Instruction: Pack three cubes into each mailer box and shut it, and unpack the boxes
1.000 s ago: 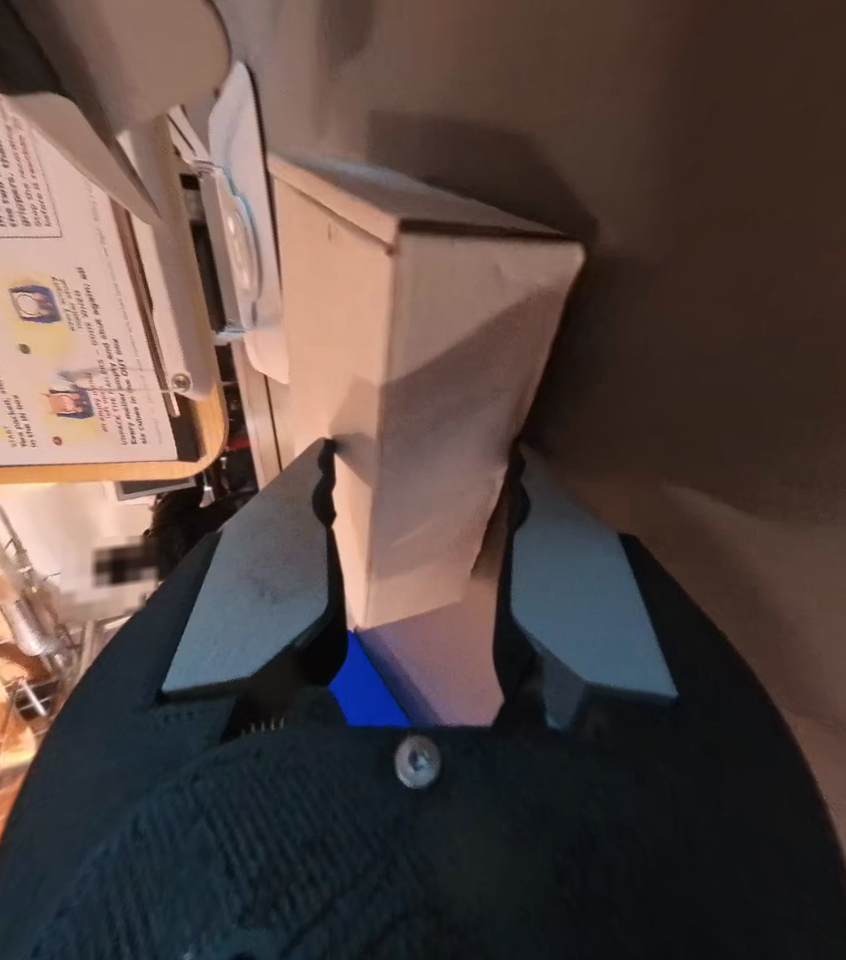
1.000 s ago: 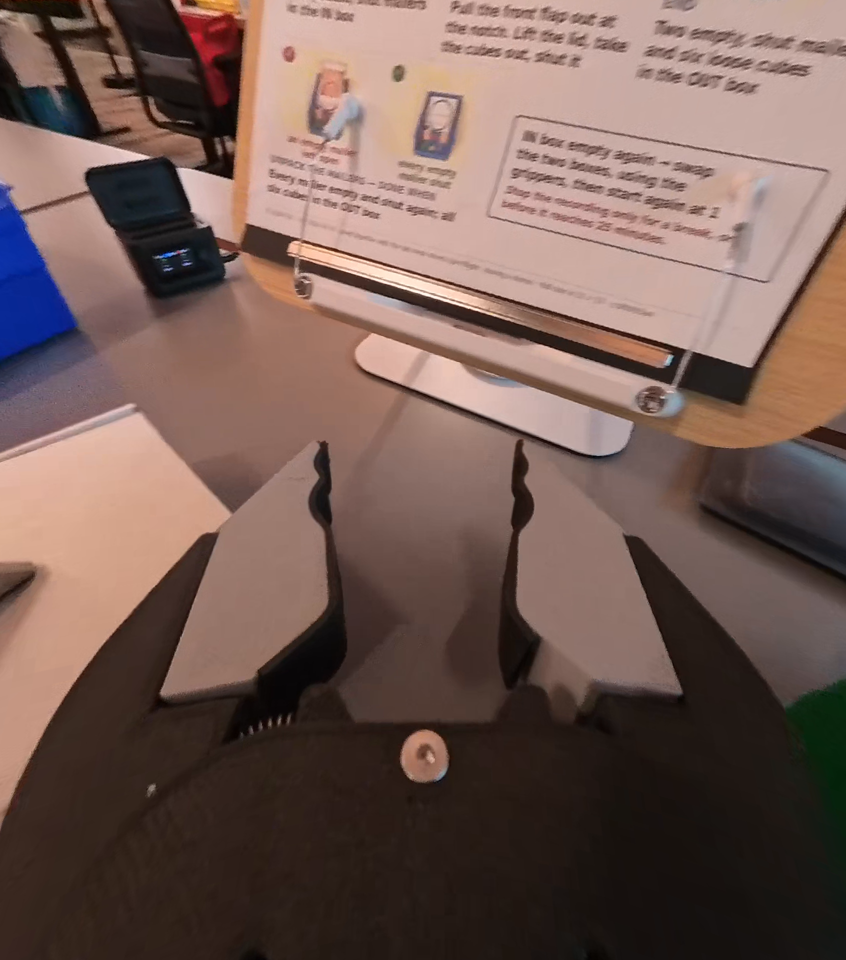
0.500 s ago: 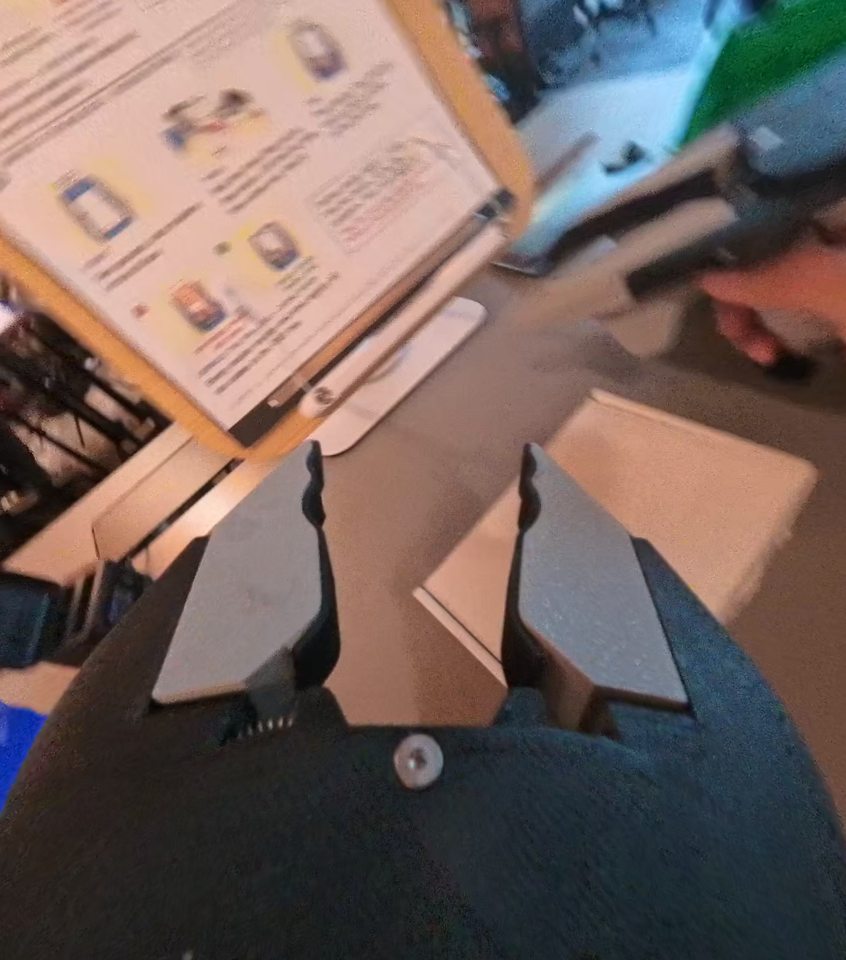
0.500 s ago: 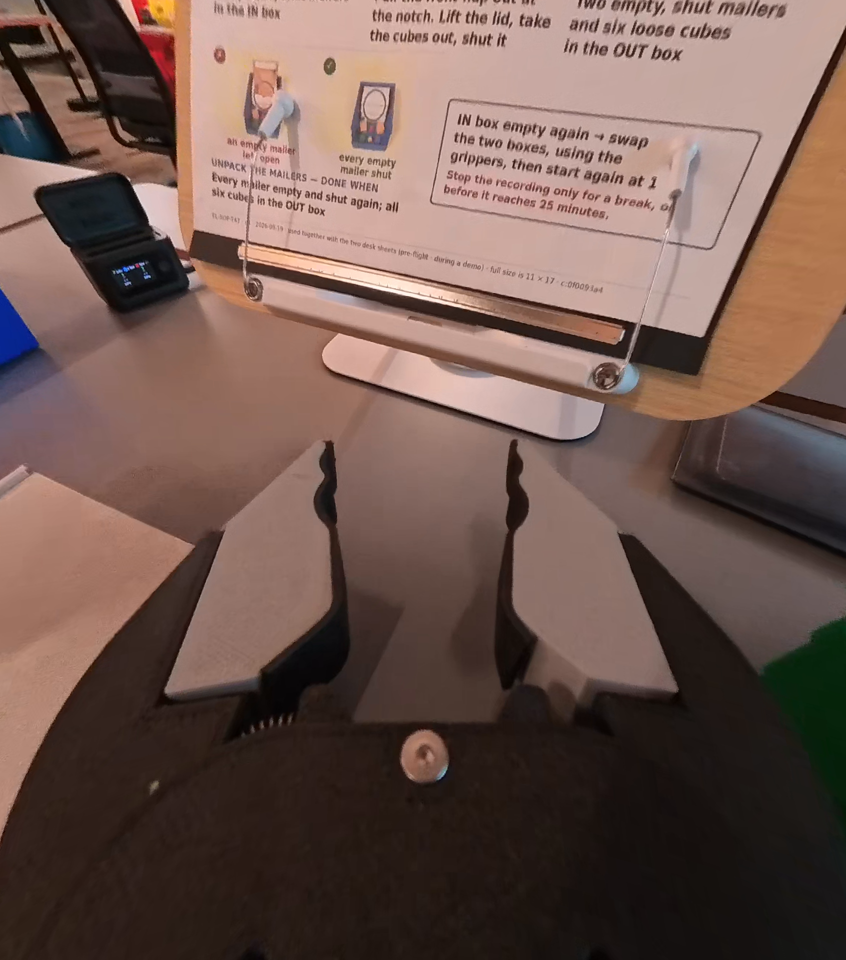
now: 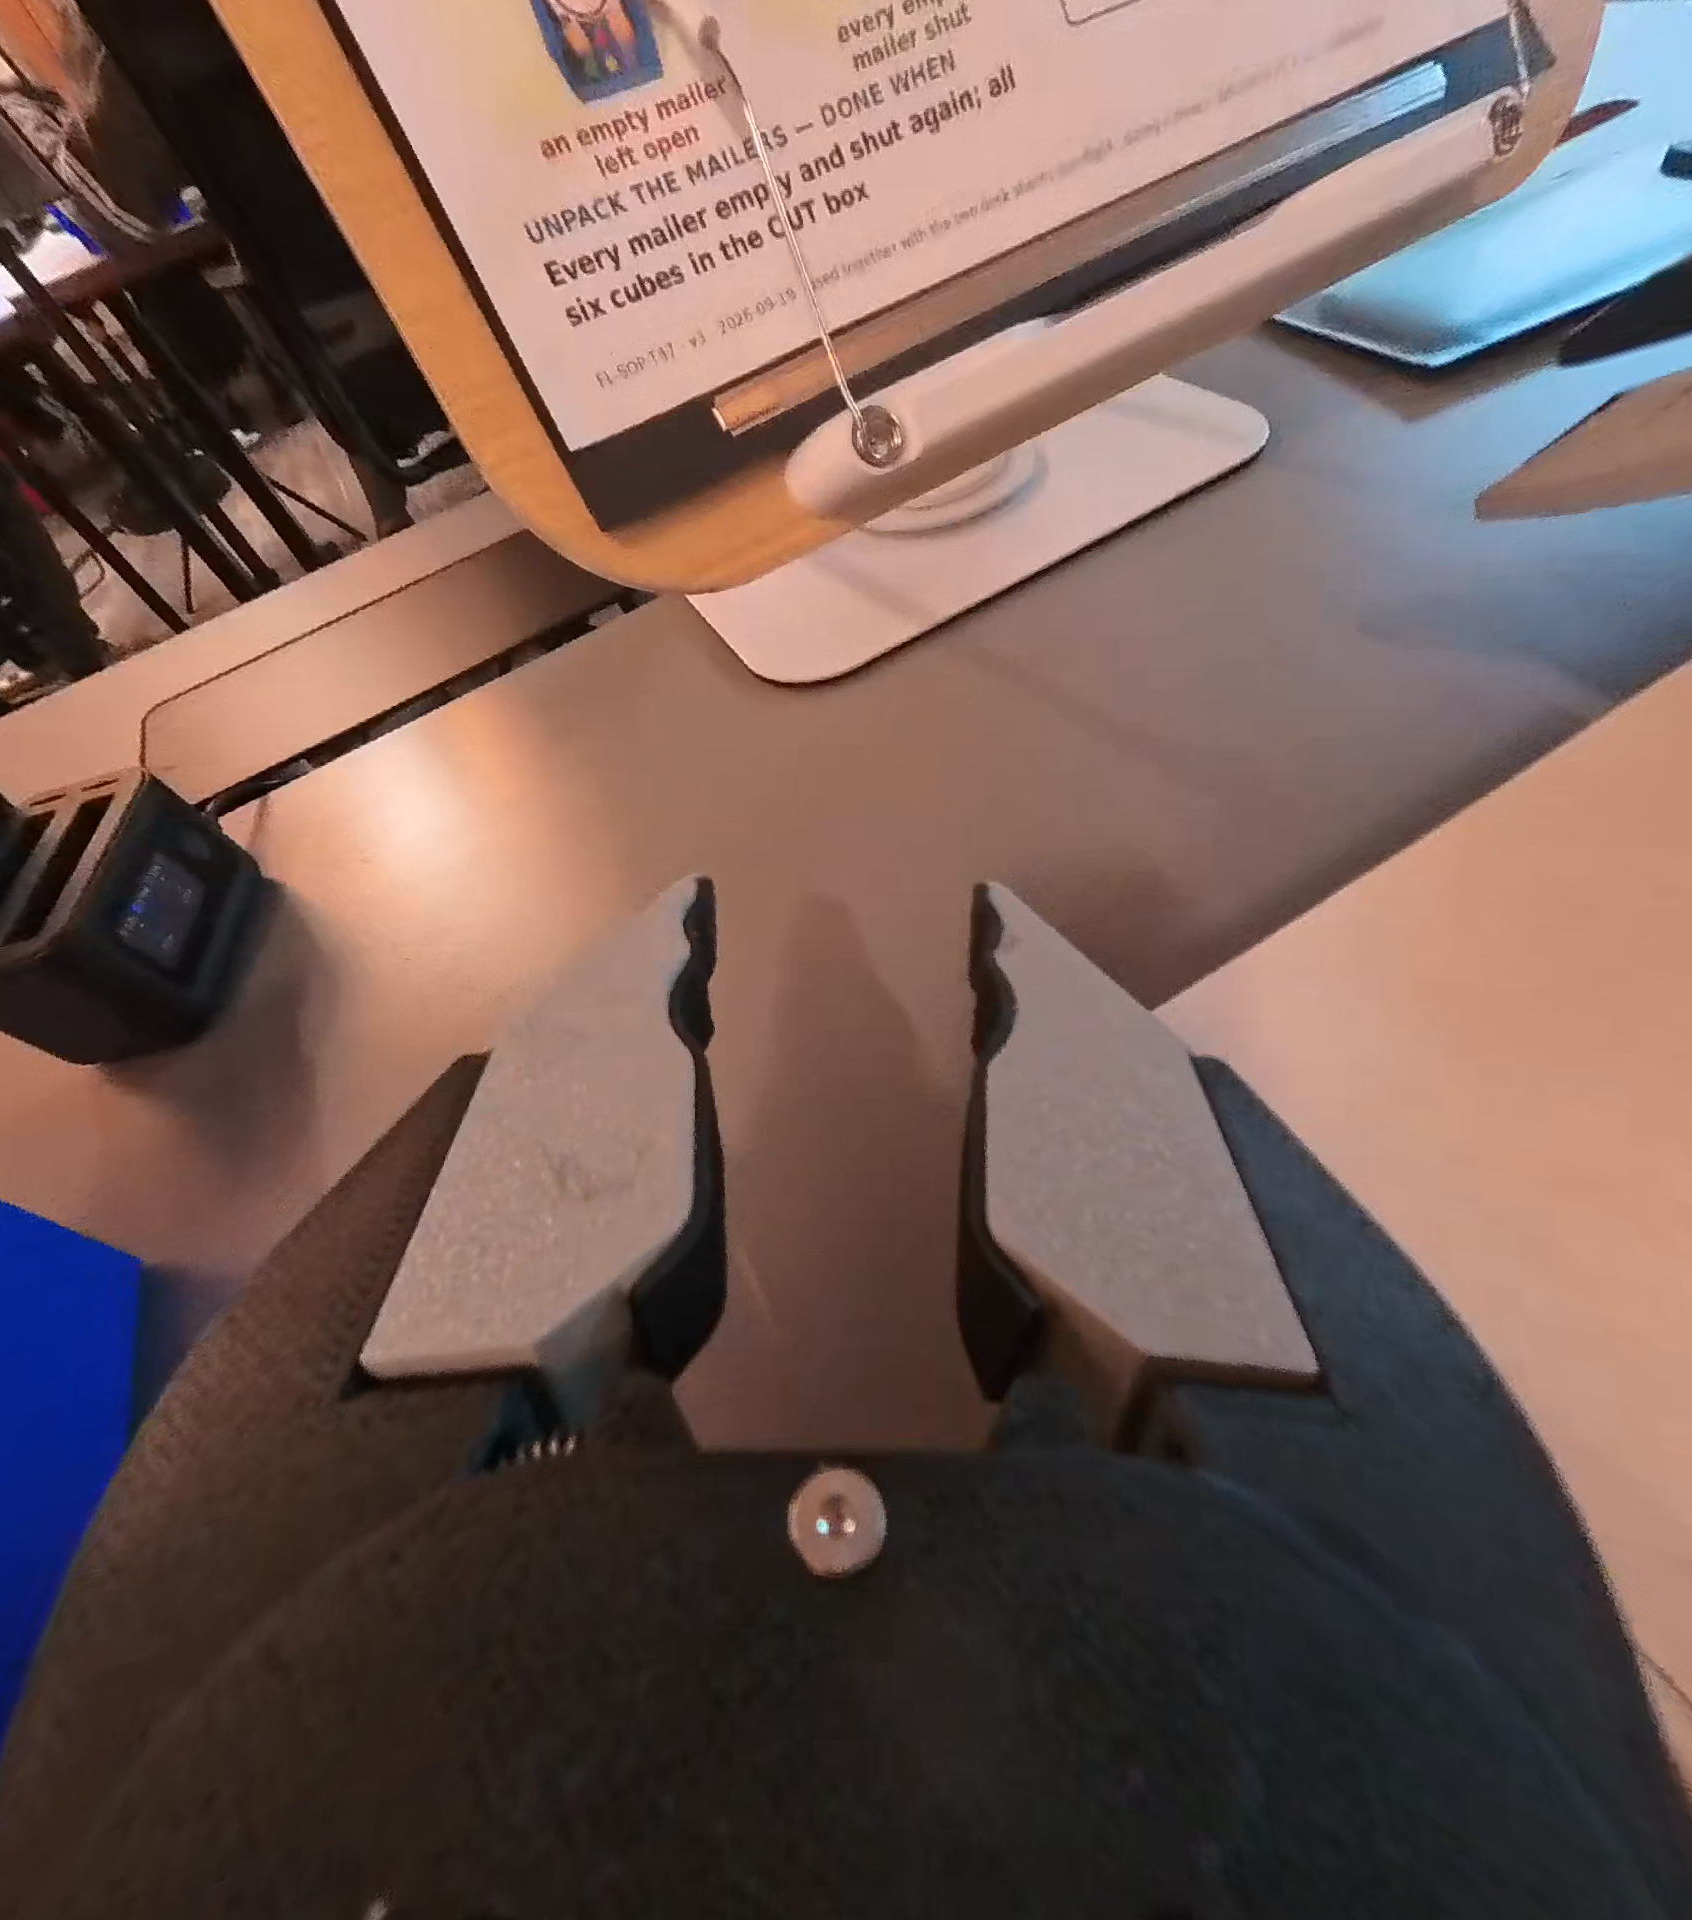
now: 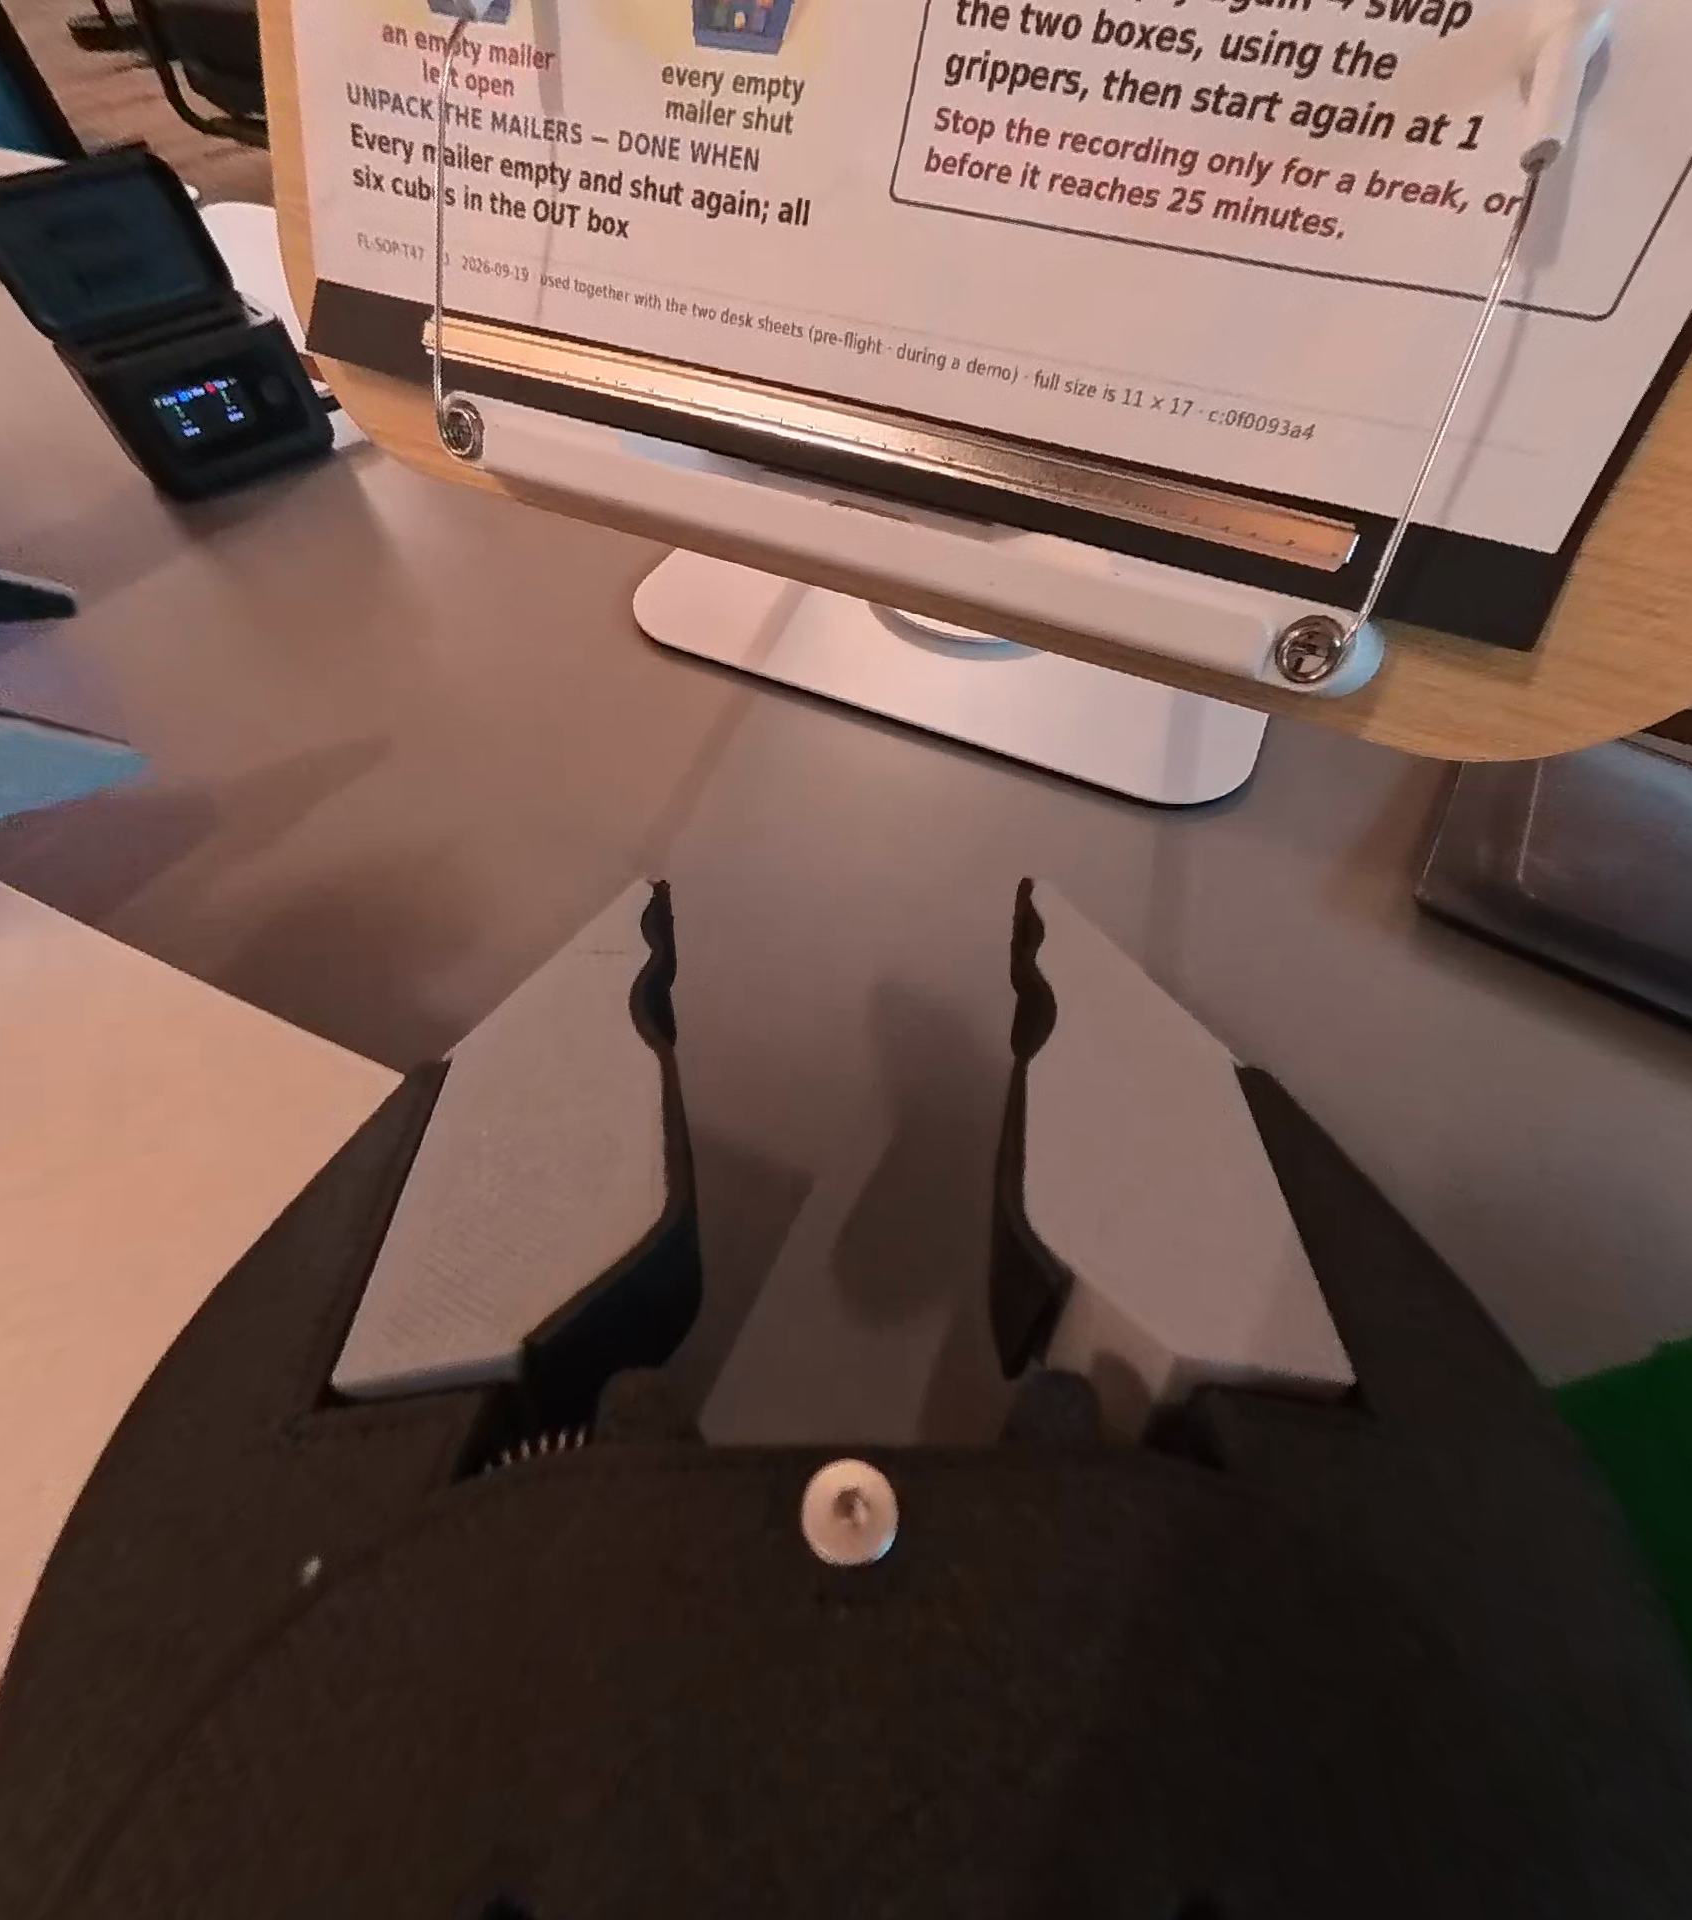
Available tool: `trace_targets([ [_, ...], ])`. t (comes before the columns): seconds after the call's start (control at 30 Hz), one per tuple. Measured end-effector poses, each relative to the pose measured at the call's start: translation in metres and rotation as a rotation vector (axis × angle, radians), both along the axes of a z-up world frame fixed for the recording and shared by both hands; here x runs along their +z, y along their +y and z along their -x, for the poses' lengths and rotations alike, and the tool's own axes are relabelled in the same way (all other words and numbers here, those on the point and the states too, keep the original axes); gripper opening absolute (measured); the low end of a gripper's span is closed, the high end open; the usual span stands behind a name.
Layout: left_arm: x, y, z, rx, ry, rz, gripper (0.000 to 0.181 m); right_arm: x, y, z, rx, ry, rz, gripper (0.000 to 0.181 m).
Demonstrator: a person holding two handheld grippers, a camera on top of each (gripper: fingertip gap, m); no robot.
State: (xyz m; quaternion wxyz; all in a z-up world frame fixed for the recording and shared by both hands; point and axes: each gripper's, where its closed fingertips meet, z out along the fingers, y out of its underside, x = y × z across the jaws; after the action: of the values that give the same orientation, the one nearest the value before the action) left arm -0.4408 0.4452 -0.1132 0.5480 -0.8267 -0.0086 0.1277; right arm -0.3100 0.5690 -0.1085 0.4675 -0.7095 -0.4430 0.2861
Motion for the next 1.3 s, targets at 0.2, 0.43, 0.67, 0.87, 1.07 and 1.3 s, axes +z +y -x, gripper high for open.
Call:
trace_targets([
  [0.2,0.003,-0.002,0.002,0.006,0.022,-0.015,0.041,-0.007,-0.001,-0.001,-0.006,-0.033,-0.010,0.063],
  [0.43,0.001,-0.004,0.005,0.012,-0.008,-0.006,0.041,-0.012,0.022,-0.028,-0.172,-0.361,-0.355,0.000],
  [0.67,0.000,-0.004,0.006,0.007,-0.022,-0.002,0.040,-0.009,0.035,-0.046,-0.265,-0.467,-0.428,0.000],
  [0.87,-0.001,-0.004,0.005,0.007,-0.007,0.008,0.039,-0.009,0.081,-0.087,-0.452,-0.557,-0.432,0.000],
  [1.07,-0.002,-0.004,0.006,0.008,-0.018,0.008,0.039,0.019,0.116,-0.133,-0.652,-0.523,-0.496,0.000],
  [1.3,-0.003,-0.004,0.006,0.005,-0.025,0.019,0.039,0.013,0.113,-0.124,-0.538,-0.342,-0.353,0.000],
])
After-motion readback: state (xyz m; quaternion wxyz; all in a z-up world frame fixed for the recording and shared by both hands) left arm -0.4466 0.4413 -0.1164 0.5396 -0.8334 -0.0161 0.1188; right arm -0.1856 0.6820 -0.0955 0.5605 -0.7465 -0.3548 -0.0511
